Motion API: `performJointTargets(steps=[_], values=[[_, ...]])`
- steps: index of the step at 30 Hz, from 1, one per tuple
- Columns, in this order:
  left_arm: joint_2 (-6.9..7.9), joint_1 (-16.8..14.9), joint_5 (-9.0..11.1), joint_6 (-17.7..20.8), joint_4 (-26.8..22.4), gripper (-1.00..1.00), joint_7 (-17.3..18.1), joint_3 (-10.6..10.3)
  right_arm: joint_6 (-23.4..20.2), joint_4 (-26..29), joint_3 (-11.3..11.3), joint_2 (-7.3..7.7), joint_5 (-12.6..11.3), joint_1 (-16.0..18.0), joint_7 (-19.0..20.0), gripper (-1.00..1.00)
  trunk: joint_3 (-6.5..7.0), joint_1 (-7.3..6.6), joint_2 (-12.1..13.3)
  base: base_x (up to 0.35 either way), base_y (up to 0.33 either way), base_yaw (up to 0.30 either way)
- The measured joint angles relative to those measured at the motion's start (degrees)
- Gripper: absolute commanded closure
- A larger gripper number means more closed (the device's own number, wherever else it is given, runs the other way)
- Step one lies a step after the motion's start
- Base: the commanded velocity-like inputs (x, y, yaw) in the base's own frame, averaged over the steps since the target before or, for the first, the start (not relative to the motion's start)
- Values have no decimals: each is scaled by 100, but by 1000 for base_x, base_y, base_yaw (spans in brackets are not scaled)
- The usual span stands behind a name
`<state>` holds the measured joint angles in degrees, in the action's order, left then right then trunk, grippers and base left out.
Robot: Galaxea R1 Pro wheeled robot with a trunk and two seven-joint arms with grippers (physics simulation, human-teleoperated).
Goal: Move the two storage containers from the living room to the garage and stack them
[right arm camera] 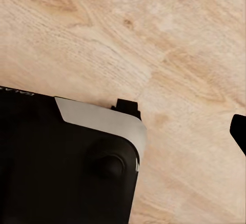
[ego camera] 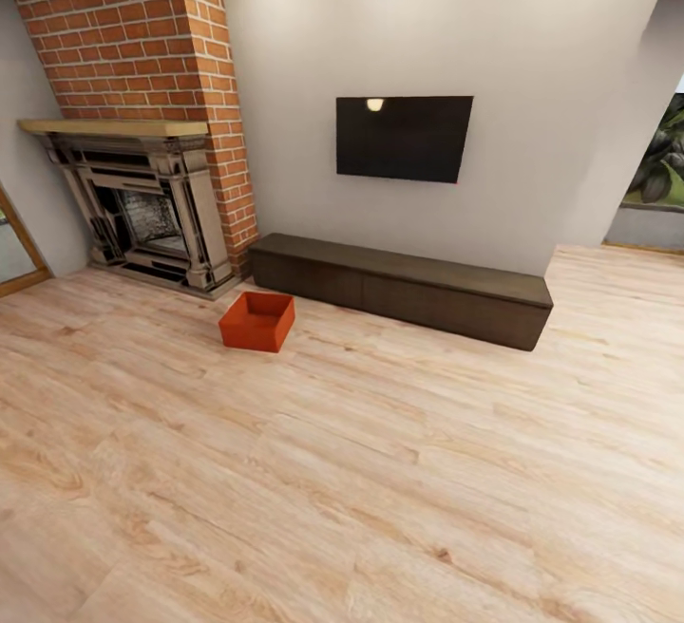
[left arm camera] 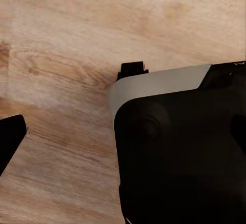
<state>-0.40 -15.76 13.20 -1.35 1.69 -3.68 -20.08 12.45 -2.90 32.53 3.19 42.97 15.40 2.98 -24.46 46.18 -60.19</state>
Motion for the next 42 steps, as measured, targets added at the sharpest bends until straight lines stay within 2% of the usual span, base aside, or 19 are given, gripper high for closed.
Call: performJointTargets(steps=[42], values=[[5, -1, 2, 0, 1, -100, -2, -1, 0, 1, 0, 9, -9, 0, 0, -100, 0, 0, 0, 305, 200, 0]])
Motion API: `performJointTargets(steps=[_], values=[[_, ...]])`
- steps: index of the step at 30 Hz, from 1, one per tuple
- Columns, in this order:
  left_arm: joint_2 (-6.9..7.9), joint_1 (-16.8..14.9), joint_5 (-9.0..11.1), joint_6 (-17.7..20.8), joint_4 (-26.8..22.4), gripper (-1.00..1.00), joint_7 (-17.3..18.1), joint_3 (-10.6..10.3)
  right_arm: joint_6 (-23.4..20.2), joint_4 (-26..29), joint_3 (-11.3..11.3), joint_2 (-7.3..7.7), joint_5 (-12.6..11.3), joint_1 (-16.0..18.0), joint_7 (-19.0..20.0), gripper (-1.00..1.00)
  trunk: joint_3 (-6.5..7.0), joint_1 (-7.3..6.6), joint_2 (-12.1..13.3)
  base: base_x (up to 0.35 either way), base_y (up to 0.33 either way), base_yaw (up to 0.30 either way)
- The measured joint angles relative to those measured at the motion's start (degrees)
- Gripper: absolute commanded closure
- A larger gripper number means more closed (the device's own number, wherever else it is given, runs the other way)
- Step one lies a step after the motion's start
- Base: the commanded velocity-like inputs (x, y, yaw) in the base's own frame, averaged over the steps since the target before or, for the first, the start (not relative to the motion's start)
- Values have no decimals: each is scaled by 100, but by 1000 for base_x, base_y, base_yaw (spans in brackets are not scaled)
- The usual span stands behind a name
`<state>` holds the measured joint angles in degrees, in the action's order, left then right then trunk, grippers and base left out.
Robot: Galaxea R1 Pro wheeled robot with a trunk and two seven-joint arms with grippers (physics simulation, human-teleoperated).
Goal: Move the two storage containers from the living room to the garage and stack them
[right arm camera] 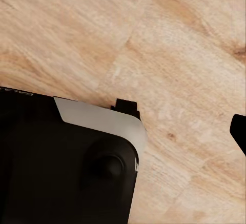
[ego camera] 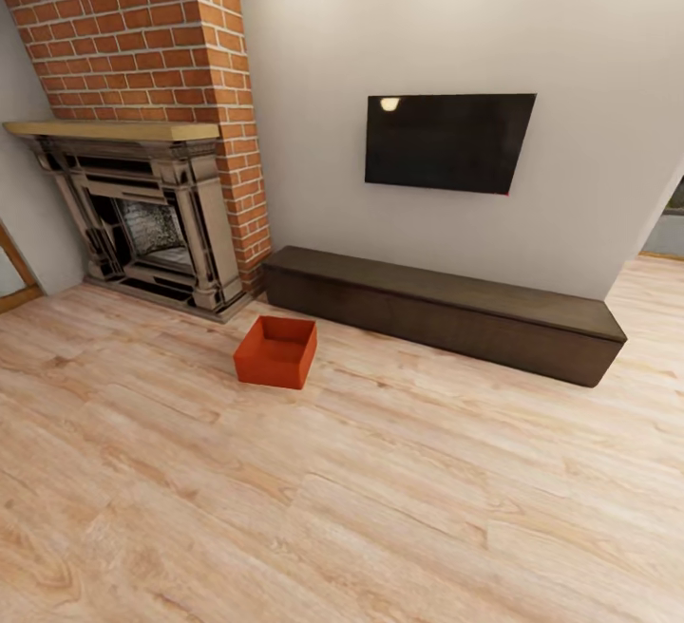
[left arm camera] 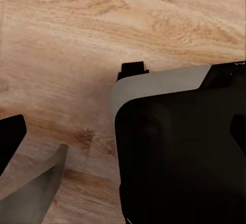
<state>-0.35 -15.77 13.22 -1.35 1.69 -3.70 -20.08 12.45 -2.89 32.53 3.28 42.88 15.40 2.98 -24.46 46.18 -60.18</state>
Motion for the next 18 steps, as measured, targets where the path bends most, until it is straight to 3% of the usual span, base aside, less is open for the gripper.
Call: performJointTargets(steps=[18], values=[[1, 0, -1, 0, 0, -100, 0, 0, -6, 1, 0, 9, -4, 0, 0, -100, 0, 0, 0, 305, 211, 0]])
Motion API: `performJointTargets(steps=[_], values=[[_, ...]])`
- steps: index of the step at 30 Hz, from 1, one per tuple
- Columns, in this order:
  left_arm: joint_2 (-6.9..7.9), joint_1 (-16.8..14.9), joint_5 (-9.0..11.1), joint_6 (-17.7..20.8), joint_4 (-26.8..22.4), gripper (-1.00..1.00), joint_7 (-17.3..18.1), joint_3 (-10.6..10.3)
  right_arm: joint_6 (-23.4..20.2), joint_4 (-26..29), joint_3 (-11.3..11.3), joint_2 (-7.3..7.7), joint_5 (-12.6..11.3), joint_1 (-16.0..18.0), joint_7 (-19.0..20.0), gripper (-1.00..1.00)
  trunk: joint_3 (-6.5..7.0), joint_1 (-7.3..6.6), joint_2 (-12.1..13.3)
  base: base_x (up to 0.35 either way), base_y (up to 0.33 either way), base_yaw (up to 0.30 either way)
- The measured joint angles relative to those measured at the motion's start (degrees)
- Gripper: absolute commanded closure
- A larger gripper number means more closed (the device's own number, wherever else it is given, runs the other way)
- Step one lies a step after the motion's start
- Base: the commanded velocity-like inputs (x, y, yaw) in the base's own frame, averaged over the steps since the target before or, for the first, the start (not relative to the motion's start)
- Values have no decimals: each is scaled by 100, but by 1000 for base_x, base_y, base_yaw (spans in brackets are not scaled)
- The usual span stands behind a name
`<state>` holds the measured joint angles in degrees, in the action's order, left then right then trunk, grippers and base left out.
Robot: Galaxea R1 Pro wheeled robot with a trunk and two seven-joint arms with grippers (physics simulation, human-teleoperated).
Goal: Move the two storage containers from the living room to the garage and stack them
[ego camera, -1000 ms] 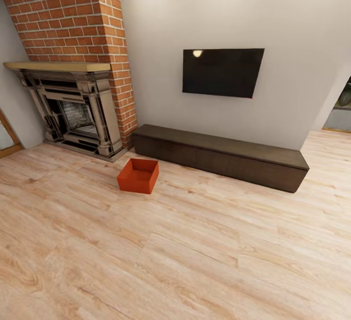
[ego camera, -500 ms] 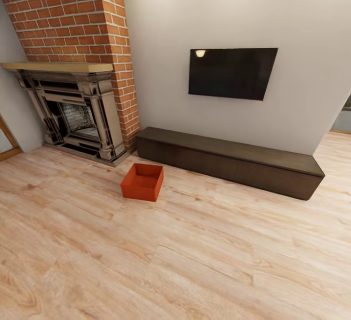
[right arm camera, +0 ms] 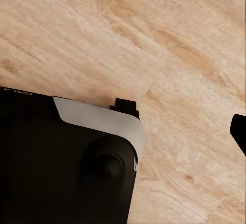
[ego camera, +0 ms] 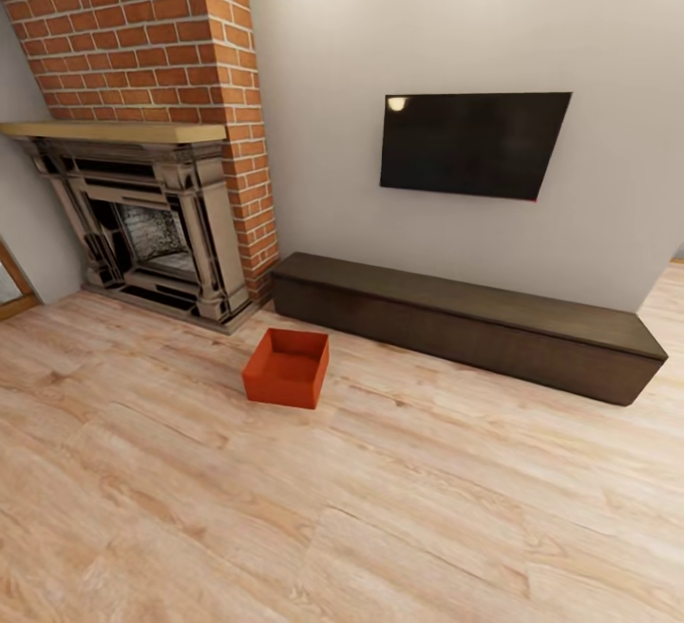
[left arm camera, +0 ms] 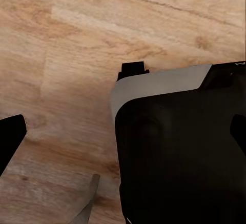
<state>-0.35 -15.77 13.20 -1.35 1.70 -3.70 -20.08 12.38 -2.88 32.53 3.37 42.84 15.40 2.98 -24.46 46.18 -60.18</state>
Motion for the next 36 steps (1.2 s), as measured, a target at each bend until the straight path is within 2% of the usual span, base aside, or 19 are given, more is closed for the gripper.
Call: performJointTargets(steps=[36], values=[[-5, -2, -2, 0, -1, -100, 10, -16, -12, 7, 0, -18, -30, 0, -9, -100, 0, 0, 0, 304, 212, 0]])
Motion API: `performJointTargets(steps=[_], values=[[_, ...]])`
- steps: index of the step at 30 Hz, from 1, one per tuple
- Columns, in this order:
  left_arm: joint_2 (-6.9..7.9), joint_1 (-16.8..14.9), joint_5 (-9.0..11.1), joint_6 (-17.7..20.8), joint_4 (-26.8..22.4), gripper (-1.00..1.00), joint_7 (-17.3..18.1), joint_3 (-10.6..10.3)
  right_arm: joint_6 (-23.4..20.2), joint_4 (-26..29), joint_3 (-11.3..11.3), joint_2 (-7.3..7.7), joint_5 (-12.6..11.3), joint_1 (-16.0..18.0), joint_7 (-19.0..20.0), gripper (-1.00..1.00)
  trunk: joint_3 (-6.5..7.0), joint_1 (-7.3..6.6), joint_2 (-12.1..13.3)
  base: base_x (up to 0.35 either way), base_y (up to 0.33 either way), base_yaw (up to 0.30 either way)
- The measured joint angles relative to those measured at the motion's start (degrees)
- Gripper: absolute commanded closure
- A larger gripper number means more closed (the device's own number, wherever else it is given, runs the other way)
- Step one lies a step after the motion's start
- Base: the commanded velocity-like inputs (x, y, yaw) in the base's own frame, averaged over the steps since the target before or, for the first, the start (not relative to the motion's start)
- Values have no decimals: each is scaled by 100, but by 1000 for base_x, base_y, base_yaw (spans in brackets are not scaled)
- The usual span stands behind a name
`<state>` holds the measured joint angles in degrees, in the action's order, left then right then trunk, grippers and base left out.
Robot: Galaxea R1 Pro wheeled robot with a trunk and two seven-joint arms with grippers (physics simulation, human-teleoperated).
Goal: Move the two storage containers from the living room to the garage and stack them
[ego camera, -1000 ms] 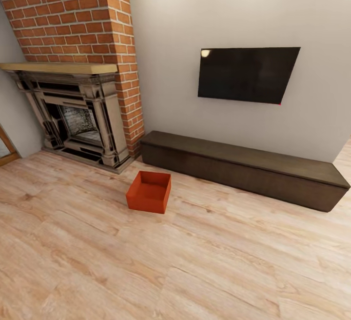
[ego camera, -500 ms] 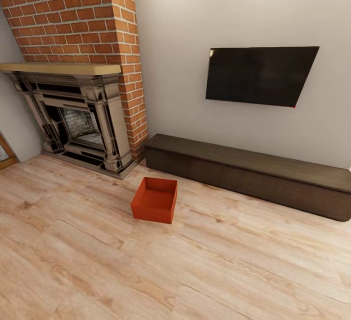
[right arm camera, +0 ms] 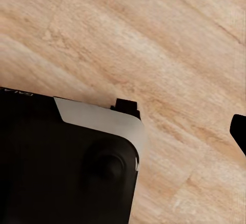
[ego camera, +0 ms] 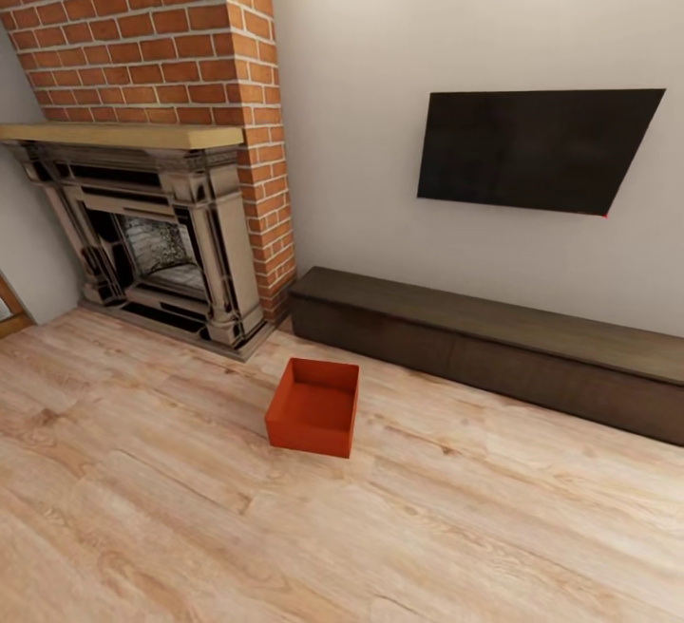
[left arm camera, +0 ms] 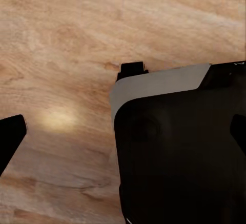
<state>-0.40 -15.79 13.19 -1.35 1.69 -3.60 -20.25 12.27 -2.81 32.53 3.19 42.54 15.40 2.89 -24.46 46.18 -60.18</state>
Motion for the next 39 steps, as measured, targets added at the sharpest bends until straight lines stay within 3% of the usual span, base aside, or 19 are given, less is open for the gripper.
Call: performJointTargets(steps=[31, 39], values=[[0, 0, -18, 0, 5, -100, 1, -13, -26, -16, 9, -2, -2, 0, 0, -100, 0, 0, 0, 304, 143, 0], [-87, -1, -2, 0, -12, -100, 2, 9, -26, -15, 8, 0, -6, 2, -1, -100, 0, 3, 1, 52, 22, 0]])
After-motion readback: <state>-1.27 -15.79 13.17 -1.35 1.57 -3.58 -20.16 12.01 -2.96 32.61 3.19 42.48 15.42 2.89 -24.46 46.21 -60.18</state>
